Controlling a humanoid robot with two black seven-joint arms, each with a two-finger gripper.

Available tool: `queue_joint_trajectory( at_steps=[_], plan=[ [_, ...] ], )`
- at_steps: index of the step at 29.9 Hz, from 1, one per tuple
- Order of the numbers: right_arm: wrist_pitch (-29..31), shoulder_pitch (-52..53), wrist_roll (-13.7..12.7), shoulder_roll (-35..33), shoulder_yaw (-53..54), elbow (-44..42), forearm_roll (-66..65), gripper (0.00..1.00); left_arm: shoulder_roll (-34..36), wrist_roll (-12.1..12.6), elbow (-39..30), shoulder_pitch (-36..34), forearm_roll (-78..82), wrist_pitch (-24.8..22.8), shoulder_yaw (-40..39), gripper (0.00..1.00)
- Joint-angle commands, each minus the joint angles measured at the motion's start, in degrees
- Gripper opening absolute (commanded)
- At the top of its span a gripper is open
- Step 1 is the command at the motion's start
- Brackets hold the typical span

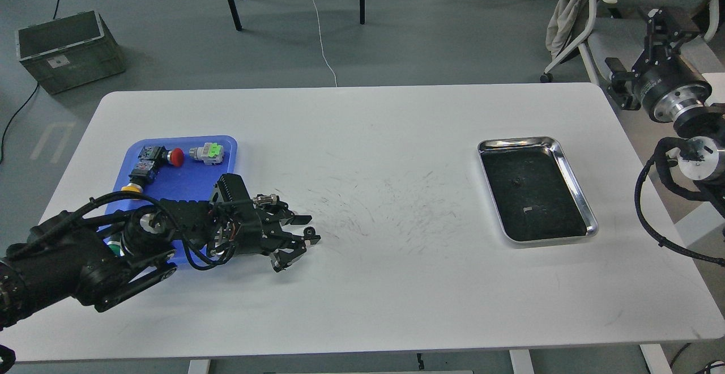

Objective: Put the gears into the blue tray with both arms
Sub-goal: 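Grasp the black gear on the table with the left hand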

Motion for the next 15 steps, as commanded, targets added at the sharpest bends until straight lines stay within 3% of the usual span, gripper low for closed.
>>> queue_joint_trajectory(
  at_steps=[1, 5, 10, 15],
  plan=[
    [0.06, 0.00, 0.00, 0.00, -0.05, 0.01, -0.07, 0.96, 0.12, 0.00, -0.02, 0.10, 0.00, 0.09, -0.06, 0.25],
    [0.06, 0.00, 0.00, 0.00, -0.05, 0.01, -0.16, 0.96, 0.12, 0.00, -0.02, 0.27, 0.00, 0.18, -0.15, 0.24],
    [0.06, 0.00, 0.00, 0.00, -0.23, 0.01, -0.25, 0.96, 0.21, 0.00, -0.02, 0.45, 0.00, 0.44, -0.06, 0.12],
    [0.06, -0.09, 0.00, 0.09, -0.23, 0.01, -0.25, 0.96, 0.65, 0.00, -0.28, 0.36, 0.00, 0.88, -0.32, 0.10]
  ],
)
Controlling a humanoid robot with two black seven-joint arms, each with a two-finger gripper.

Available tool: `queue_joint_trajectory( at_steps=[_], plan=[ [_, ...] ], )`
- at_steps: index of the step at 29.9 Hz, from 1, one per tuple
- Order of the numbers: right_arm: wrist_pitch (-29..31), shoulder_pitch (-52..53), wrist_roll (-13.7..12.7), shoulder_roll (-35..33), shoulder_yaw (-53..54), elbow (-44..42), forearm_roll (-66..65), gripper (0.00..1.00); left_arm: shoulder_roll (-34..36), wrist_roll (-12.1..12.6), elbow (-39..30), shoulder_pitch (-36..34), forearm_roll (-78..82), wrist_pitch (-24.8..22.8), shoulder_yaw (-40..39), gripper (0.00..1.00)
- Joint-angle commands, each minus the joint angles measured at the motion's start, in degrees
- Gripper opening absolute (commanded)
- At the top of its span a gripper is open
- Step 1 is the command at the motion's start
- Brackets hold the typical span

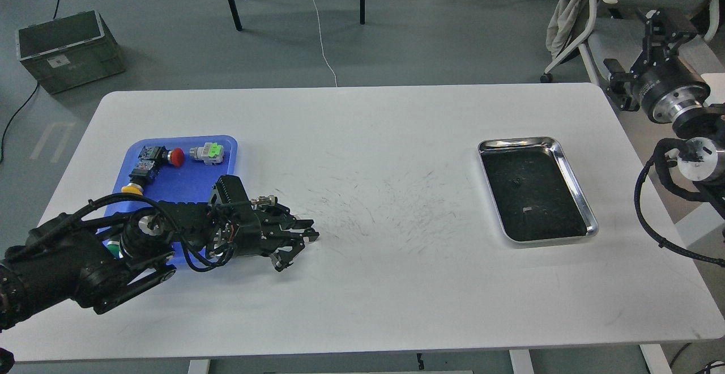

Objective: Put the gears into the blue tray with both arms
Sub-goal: 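Grasp the black gear on the table with the left hand, then carry the black gear into the blue tray and release it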

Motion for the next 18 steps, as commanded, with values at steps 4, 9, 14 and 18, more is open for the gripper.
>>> queue_joint_trajectory(
  at_steps=[4, 9, 14, 18],
  plan=[
    [0.00, -0.08, 0.00, 0.09, 0.00, -0.08, -0.09, 0.96, 2.06, 0.01, -0.99, -0.51, 0.01, 0.10, -0.47, 0.09],
    [0.00, -0.69, 0.00, 0.26, 0.00, 0.00, -0.09, 0.96, 7.24, 0.01, -3.81, -2.88, 0.01, 0.10, -1.08, 0.09],
    [0.00, -0.61, 0.08, 0.79, 0.18, 0.00, -0.09, 0.96, 12.34, 0.01, -3.98, -6.04, 0.01, 0.10, -3.80, 0.09],
    [0.08, -0.61, 0.00, 0.79, 0.35, 0.18, 0.00, 0.96, 16.56, 0.01, -1.62, -8.07, 0.01, 0.10, -4.77, 0.09]
  ],
)
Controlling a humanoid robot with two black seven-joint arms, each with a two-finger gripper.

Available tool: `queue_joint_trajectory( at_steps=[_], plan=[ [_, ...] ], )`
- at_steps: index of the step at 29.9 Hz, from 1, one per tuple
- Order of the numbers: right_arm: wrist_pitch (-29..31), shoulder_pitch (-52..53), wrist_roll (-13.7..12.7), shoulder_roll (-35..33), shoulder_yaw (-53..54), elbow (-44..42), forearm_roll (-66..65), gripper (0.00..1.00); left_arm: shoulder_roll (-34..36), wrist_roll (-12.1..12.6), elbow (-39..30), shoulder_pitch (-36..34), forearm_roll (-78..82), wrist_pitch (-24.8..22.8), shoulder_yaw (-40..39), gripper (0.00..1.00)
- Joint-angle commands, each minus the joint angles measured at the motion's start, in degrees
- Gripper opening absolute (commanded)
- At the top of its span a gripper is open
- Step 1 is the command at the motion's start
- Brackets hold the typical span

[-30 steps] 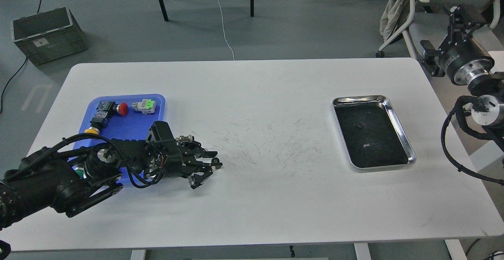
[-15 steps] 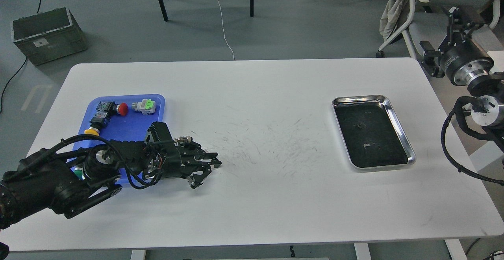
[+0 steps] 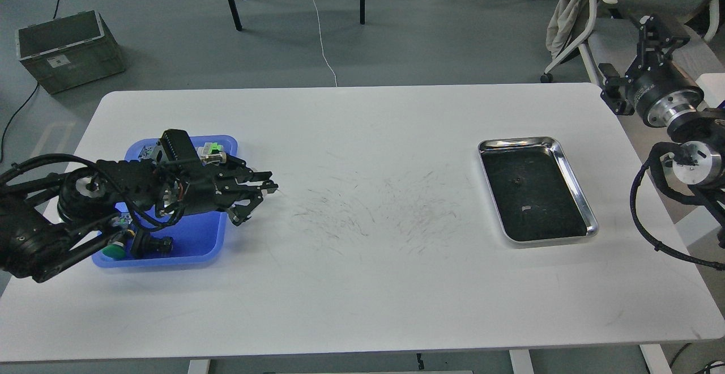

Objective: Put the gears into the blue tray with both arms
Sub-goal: 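Carry the black gear into the blue tray and release it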

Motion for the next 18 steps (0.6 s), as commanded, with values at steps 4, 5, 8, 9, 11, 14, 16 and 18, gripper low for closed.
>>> queue_joint_trajectory(
  at_steps=[4, 5, 8, 9, 11, 14, 16, 18],
  plan=[
    [0.04, 0.12, -0.01, -0.24, 0.20, 0.39, 0.09, 0.96, 5.47, 0.00, 5.91, -0.55, 0.00, 1.21, -0.02, 0.09],
    [0.04, 0.12, -0.01, -0.33, 0.20, 0.65, 0.09, 0.96, 5.65, 0.00, 7.05, -0.38, 0.00, 2.09, -0.02, 0.09],
    [-0.04, 0.20, -0.01, -0.68, 0.20, 1.27, 0.09, 0.96, 6.09, 0.00, 9.34, 2.60, 0.00, 4.55, -0.28, 0.09],
    [-0.04, 0.20, -0.01, -0.77, 0.11, 1.27, 0.09, 0.96, 5.91, 0.00, 9.87, 3.31, 0.00, 4.82, -0.46, 0.09],
    [-0.04, 0.12, -0.01, -0.86, 0.03, 1.27, 0.00, 0.96, 5.65, 0.00, 10.14, 4.28, 0.00, 5.00, -0.46, 0.09],
    [-0.04, 0.12, -0.01, -0.95, -0.06, 1.27, 0.09, 0.96, 5.21, 0.00, 10.23, 5.78, 0.00, 5.35, -0.81, 0.09],
    [-0.04, 0.12, -0.01, -1.38, 0.03, 1.36, 0.00, 0.96, 4.68, 0.00, 11.01, 5.95, 0.00, 5.35, -0.81, 0.09],
    [-0.04, 0.12, -0.01, -1.91, -0.06, 1.88, 0.00, 0.96, 2.93, 0.00, 13.64, 6.04, 0.00, 5.35, -0.73, 0.09]
  ],
)
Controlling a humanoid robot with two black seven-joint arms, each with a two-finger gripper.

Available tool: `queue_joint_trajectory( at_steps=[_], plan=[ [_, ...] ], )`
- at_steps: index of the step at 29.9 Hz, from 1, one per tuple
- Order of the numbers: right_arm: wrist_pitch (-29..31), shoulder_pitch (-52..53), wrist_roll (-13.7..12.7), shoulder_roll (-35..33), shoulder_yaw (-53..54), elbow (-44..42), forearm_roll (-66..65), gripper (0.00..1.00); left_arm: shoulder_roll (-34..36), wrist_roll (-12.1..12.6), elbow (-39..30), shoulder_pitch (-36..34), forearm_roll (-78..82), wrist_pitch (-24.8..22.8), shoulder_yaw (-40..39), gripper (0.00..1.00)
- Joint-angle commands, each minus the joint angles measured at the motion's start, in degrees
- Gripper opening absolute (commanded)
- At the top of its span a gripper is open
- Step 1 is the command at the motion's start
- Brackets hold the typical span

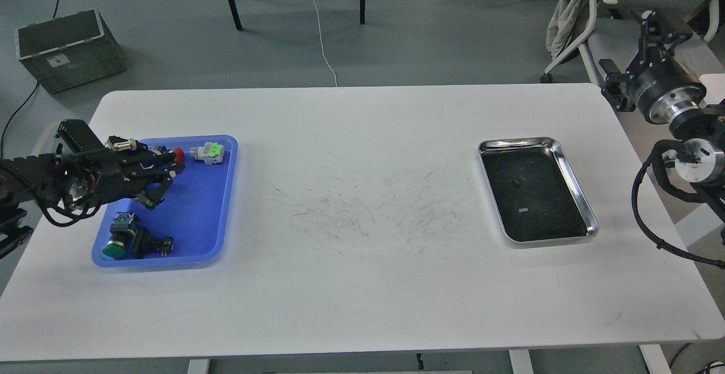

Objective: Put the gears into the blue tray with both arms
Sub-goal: 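Carry the black gear into the blue tray and release it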

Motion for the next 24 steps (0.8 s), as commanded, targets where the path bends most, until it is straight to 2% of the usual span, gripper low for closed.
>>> queue_joint_trajectory(
  at_steps=[1, 12, 18, 24],
  plan=[
    [-0.02, -0.05, -0.02, -0.65, 0.05, 0.96, 0.01, 0.96, -2.85, 0.00, 3.81, 0.30, 0.00, 0.03, 0.15, 0.09],
    [-0.11, -0.23, -0.02, -1.17, -0.04, 1.31, -0.08, 0.96, -6.12, 0.00, 5.05, 0.48, 0.00, 0.03, 0.68, 0.11],
    [-0.11, -0.23, -0.02, -1.09, -0.04, 1.31, -0.08, 0.96, -7.17, 0.00, 7.59, 0.48, -1.60, 0.03, 0.86, 0.19],
    [-0.11, -0.23, -0.02, -1.17, -0.04, 1.31, -0.08, 0.96, -7.61, 0.00, 9.18, 0.57, -2.22, 0.55, 1.03, 0.23]
  ],
)
